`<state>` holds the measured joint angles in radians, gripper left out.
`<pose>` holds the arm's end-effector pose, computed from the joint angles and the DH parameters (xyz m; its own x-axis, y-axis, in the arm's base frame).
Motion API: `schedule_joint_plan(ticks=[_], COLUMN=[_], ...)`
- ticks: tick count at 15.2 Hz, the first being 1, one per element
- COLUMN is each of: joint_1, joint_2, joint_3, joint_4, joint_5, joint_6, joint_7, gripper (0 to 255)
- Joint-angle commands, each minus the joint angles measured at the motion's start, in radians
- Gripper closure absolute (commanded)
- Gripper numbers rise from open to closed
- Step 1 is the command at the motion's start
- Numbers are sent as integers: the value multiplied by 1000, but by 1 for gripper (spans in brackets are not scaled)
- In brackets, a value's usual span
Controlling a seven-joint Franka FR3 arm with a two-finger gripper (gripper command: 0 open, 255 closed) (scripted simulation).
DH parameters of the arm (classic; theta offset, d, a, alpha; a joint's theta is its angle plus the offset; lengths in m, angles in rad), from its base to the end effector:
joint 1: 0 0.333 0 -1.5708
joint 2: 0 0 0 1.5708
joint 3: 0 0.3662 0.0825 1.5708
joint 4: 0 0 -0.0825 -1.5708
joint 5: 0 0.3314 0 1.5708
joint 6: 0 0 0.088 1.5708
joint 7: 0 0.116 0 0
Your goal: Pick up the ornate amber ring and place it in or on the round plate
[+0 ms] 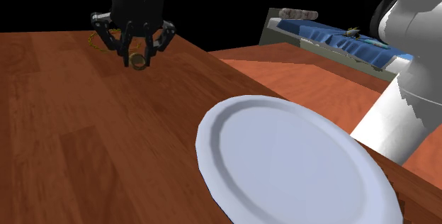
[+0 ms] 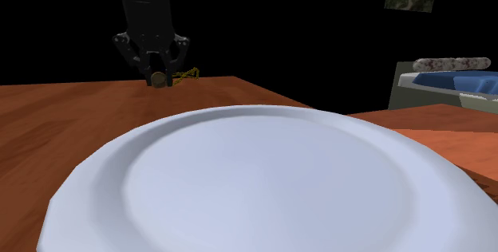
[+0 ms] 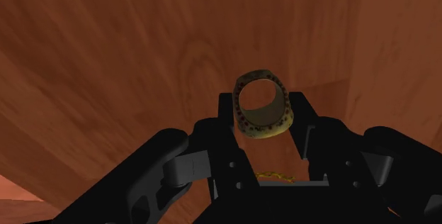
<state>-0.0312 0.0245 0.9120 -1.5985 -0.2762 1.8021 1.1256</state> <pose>0.3626 0.3892 0.6717 0.9294 -0.2054 0.3065 -0.1987 -0.9786 -0.0532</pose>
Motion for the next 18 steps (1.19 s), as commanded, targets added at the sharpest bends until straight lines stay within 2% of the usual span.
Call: schedule_joint_plan(ticks=[1,10,12,14,18], joint_1=[3,40,-9,-26,23], joint_2=[9,76,-52,-175,-377], joint_3=[2,19,8,-24,-120], joint_4=[34,205,104,16,-129], joint_5=[-7,-64,47,151,296], joint_6=[-29,-167,-132,-111,-107], joint_7=[-2,4,-34,-77,-137], gripper=[255,255,255,255,255])
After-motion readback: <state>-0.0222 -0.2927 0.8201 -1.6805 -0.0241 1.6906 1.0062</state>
